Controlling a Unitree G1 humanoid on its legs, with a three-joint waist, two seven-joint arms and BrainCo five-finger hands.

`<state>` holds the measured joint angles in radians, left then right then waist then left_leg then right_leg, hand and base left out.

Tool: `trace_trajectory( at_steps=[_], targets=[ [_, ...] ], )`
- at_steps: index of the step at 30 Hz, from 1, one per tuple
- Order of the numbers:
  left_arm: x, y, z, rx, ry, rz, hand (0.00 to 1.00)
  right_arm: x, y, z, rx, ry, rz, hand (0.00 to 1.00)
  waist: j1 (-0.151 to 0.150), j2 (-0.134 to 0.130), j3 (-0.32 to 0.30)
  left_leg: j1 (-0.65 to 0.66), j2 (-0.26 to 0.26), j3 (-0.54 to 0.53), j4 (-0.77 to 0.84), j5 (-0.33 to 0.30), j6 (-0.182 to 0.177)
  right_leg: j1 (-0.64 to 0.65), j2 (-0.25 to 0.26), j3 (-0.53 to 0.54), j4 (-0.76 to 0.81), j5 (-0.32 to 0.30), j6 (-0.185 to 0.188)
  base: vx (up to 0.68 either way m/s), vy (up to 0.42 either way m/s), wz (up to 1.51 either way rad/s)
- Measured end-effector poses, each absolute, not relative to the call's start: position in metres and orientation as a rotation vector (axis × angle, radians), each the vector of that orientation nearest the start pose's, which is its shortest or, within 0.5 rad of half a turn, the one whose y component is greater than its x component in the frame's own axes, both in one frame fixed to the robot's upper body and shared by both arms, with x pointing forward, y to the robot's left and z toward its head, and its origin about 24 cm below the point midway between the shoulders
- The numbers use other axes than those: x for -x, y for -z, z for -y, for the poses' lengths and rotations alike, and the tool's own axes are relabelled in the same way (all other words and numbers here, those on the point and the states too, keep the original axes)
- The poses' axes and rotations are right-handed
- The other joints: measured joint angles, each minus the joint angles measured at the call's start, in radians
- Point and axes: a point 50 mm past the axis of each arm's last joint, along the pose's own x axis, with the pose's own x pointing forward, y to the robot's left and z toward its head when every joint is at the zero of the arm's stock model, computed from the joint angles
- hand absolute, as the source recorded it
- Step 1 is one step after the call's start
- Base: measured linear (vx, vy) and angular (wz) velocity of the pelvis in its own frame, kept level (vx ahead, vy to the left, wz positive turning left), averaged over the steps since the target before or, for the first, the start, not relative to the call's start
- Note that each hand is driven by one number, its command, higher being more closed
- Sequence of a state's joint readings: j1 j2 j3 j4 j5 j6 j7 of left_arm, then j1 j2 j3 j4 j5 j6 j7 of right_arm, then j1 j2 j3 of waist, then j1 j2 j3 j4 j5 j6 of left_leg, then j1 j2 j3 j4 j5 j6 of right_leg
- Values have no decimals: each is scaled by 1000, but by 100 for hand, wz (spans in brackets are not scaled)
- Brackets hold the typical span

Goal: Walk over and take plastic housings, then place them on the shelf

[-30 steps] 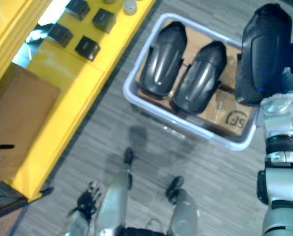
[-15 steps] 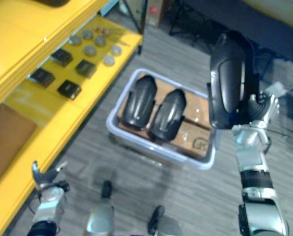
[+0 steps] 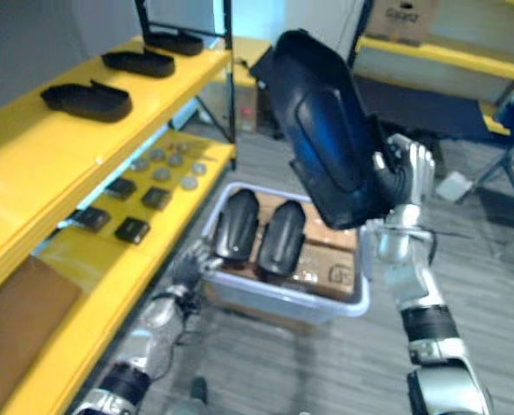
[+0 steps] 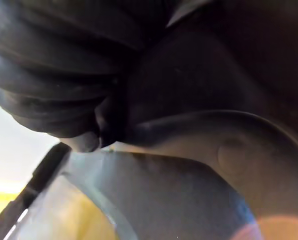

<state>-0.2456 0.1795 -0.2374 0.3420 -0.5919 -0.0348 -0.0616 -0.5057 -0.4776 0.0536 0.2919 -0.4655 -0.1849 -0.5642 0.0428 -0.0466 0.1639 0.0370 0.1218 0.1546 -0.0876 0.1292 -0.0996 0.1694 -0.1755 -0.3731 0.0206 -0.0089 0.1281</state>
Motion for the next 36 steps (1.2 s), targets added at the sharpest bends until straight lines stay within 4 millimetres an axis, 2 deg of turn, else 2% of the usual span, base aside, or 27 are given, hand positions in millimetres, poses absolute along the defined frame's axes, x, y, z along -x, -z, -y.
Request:
trace_trajectory(
  at_steps=[5,14,22,28,32,33,36],
  targets=[
    [-297,-43,-106,366,360,-112,0,-330,-175,200,781,424,678,100,-1,5,-3,-3,8,1,0,9,-2,7,15,0,-33,23,-6,-31,-10,-2],
    [-300,-58,-91,341,431,-78,0,-332,-158,165,720,306,649,100,-3,5,-3,-5,3,-6,0,14,1,18,14,-6,-49,27,-3,3,-2,2],
    [-299,-62,-81,334,449,-69,0,-329,-119,137,687,191,534,100,-2,5,-3,-6,-6,-11,0,14,1,22,6,-11,-50,29,0,7,-2,1],
    [-302,-67,-74,349,429,-60,0,-317,-91,120,633,122,451,100,-3,5,-3,-6,-10,-12,0,14,1,22,1,-11,-50,29,1,0,0,0],
    [-302,-67,-74,384,388,-75,0,-313,-80,116,583,117,398,100,-3,5,-3,-6,-10,-11,0,14,1,19,1,-10,-50,29,1,0,0,0],
    [-302,-66,-74,384,371,-80,100,-313,-76,114,579,112,381,100,-3,5,-3,-7,-10,-11,0,14,2,18,1,-10,-50,29,1,0,0,0],
    [-303,-65,-76,384,315,-92,100,-309,-68,111,557,103,351,100,-3,5,-3,-9,-10,-10,0,14,2,13,1,-9,-50,29,1,0,0,0]
  ],
)
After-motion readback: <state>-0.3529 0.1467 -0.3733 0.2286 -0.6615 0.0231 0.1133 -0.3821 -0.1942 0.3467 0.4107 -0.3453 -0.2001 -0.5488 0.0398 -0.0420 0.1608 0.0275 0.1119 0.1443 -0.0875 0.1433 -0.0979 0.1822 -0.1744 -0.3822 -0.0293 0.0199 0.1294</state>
